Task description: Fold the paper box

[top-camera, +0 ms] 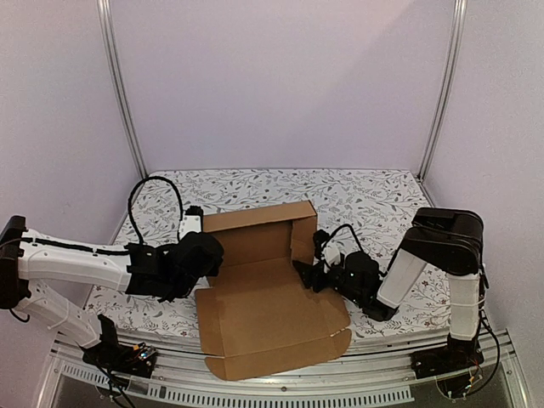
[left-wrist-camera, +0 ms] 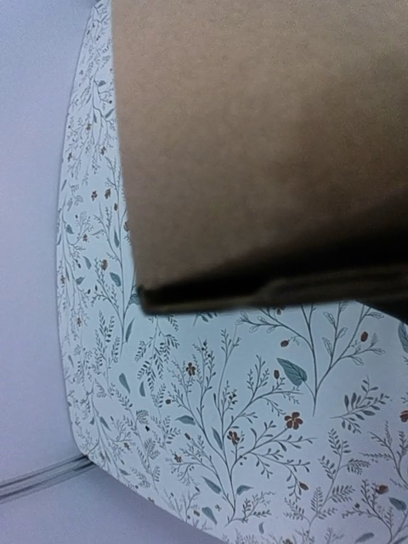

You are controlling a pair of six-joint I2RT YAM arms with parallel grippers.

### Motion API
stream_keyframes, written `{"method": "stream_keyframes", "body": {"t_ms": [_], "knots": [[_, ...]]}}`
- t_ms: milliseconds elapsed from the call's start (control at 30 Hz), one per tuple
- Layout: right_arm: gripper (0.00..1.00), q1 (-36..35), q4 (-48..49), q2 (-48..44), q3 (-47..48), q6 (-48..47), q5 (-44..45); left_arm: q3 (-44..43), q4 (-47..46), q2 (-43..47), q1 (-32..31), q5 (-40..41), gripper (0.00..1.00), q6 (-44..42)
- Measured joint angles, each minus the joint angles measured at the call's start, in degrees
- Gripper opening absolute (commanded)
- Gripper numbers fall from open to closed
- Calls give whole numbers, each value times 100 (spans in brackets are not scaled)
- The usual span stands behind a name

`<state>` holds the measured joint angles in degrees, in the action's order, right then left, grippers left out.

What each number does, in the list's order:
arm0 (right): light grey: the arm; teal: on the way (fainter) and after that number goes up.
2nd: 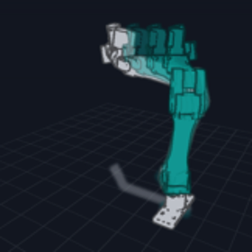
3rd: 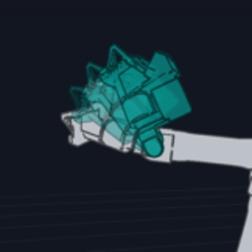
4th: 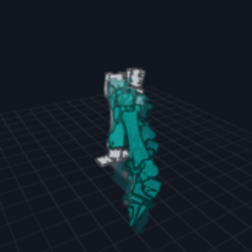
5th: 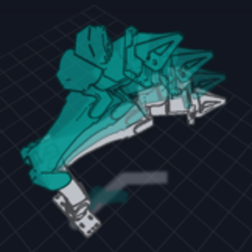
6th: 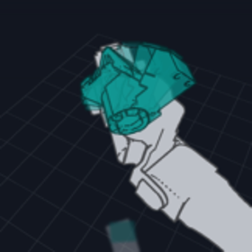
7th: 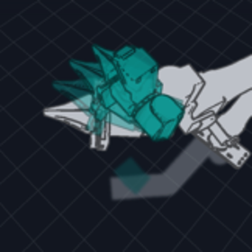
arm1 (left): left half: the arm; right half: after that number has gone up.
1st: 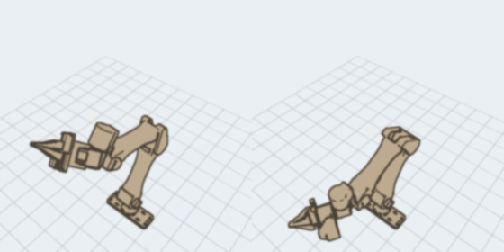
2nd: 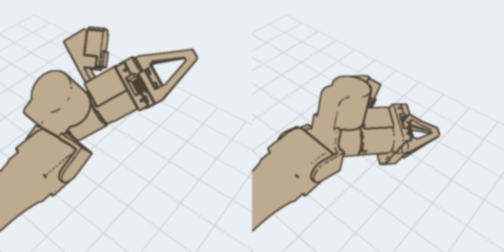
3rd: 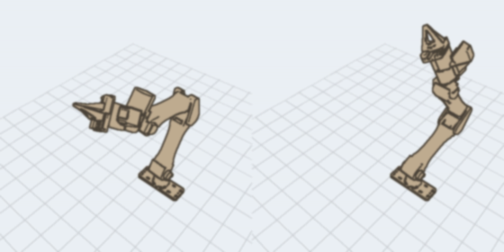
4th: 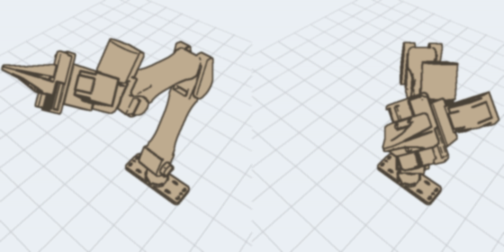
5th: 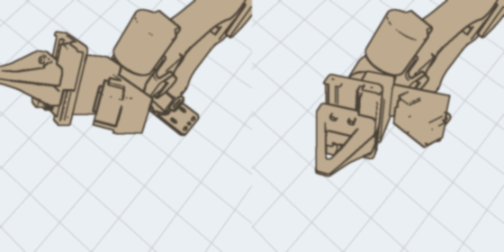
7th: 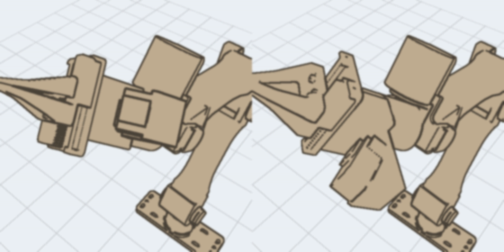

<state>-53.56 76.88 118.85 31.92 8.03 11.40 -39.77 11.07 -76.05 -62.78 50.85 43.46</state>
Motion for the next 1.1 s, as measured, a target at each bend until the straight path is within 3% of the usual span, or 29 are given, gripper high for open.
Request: {"method": "stream_keyframes", "body": {"t_ms": [133,200,267,433,500,967,1100], "knots": [[4,28,87,105,94,-109,289,0,31,-9,0,13,0,-26],[0,31,94,140,116,-48,527,0,50,-9,-2,-37,0,7],[7,59,105,146,125,-61,684,2,61,-17,-48,-170,0,48],[46,46,111,149,129,-96,721,2,68,-22,-66,-175,0,72],[53,26,136,146,129,-98,713,2,81,-31,-66,-173,0,74],[60,33,76,-365,129,-326,1008,-4,105,-87,-68,-249,0,111],[53,33,72,-636,129,-437,1110,-4,144,-87,-81,-278,0,118]]}}
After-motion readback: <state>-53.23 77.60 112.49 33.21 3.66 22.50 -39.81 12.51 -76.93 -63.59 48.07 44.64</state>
